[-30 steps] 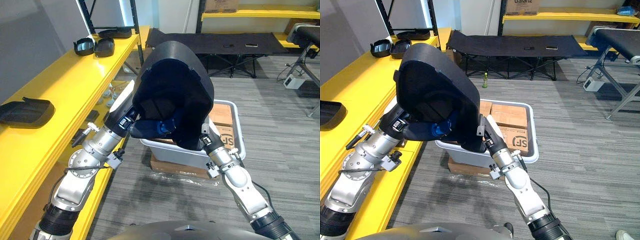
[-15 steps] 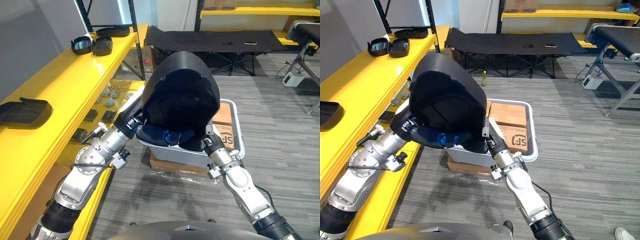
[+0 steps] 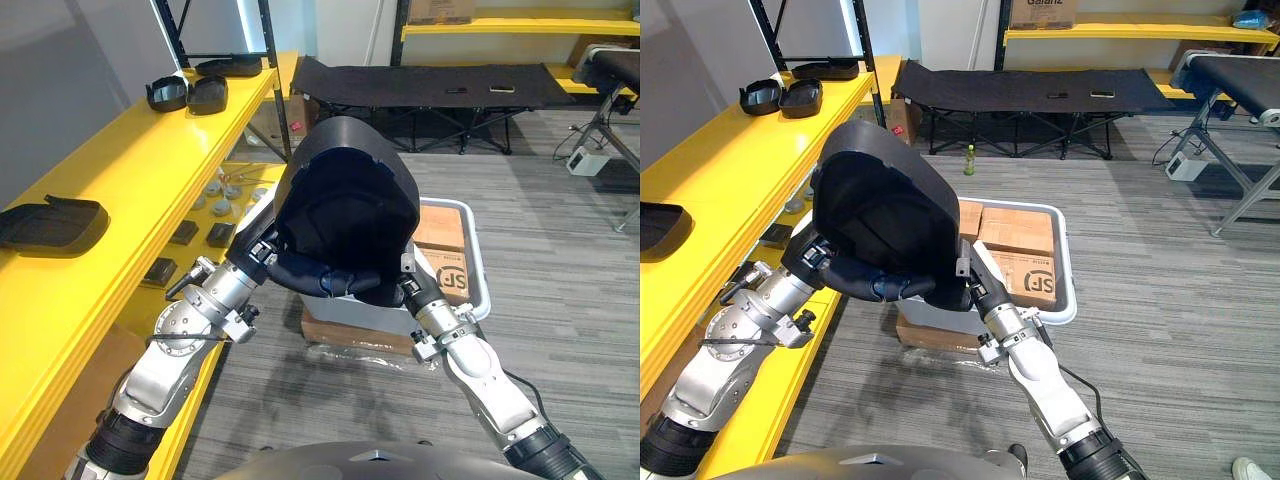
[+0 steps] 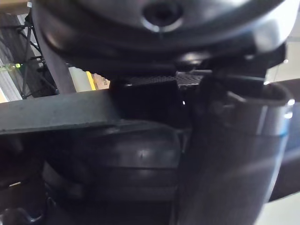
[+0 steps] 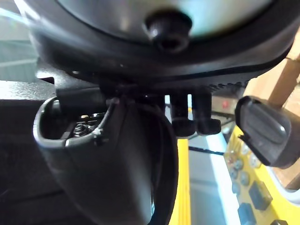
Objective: Walk over and take three plastic housings, then place them on the shelf
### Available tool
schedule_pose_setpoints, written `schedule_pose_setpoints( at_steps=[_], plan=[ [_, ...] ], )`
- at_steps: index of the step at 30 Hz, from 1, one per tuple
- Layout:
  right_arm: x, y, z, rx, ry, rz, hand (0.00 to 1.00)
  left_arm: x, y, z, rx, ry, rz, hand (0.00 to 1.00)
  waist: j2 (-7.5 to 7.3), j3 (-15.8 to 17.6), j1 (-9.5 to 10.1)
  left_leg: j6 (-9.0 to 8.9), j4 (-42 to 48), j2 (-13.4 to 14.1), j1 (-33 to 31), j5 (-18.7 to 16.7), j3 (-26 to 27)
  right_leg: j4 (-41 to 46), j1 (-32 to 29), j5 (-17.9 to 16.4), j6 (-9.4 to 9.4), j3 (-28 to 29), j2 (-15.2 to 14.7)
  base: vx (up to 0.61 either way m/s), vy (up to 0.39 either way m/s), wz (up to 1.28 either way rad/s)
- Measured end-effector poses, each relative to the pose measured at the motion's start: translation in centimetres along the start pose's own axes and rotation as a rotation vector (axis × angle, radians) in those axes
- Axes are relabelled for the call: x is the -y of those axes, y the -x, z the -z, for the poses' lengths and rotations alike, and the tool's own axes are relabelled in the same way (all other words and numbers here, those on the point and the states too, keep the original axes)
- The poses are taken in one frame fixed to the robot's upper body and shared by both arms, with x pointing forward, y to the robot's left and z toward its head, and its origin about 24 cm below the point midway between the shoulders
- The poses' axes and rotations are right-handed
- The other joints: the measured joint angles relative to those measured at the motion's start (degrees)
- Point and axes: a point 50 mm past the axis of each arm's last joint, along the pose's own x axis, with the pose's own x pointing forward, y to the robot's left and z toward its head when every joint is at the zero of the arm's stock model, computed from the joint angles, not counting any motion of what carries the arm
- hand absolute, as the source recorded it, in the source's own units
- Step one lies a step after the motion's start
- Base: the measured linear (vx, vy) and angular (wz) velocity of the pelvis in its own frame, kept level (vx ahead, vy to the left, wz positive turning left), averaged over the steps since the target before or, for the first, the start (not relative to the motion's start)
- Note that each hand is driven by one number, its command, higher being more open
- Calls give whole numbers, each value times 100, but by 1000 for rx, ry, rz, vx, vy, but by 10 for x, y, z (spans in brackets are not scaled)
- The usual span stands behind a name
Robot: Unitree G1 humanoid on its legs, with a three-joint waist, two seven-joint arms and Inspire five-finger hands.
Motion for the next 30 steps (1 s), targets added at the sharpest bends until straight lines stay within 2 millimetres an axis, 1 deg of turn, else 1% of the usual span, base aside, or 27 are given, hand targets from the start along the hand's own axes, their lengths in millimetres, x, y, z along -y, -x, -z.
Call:
schedule_pose_setpoints(
  at_steps=[3, 7, 9, 13, 15, 17, 19, 20, 23, 27, 30],
  plan=[
    [-3, -2, -1, 9, -22, 18, 0, -1, 0, -1, 22, 9, -47, 100, 15, -11, -11, 0, -1, 0, 0, 0, 2, 0, -2, 1, 0, 4, 0, 0, 0, 0],
    [-11, -6, -4, 30, -38, 43, 0, -3, 1, -3, 72, 64, -136, 100, 49, -37, -13, 0, -1, 1, 0, 0, 6, 0, -6, 1, 0, 8, 2, 0, 0, 0],
    [-16, -9, -6, 43, -36, 49, 0, -7, 3, -3, 92, 124, -183, 100, 80, -60, -12, 0, -1, 1, 0, 0, 12, 0, -10, 1, 0, 13, 2, 0, 0, 0],
    [-21, -11, -4, 40, -52, 61, 0, -17, 5, -6, 117, 129, -248, 100, 82, -68, -10, 1, 1, 2, 1, 0, 17, 0, -13, 1, 0, 13, 1, 0, 0, 0],
    [-20, -11, -1, 25, -61, 75, 0, -23, 7, -8, 127, 123, -272, 100, 81, -68, -13, 1, 1, 2, 2, 0, 24, 0, -18, 1, 0, 16, 1, 0, 0, 0],
    [-15, -10, 8, -11, -63, 104, 0, -30, 9, -11, 154, 153, -294, 100, 79, -70, -10, 1, 0, 2, 2, 0, 31, 0, -24, 1, 0, 21, 1, 0, 0, 0],
    [-9, -4, 19, -68, -58, 130, 0, -37, 11, -15, 191, 183, -323, 100, 78, -70, 0, 0, -4, 2, 1, -1, 33, 0, -28, 1, 0, 21, 1, 0, 0, 0],
    [-8, -2, 22, -80, -60, 137, 0, -39, 12, -16, 200, 192, -332, 100, 78, -71, -3, 0, -5, 2, 1, -1, 34, 0, -29, 1, 0, 22, 1, 0, 0, 0],
    [-6, 4, 28, -116, -62, 154, 0, -43, 11, -19, 234, 231, -339, 100, 78, -71, -9, -1, -10, 2, 1, -2, 43, 1, -36, 1, 0, 28, 1, 0, 0, 0],
    [-7, 4, 29, -119, -64, 152, 0, -42, 7, -26, 328, 328, -274, 100, 78, -71, -17, 0, -9, 3, 3, -4, 48, 0, -37, 1, 0, 34, 2, 0, 0, 0],
    [-7, 4, 29, -118, -64, 151, 0, -42, 7, -26, 359, 383, -247, 100, 75, -72, -13, 0, -7, 2, 5, -4, 48, 0, -35, 2, 0, 35, 2, 0, 0, 0]
  ],
)
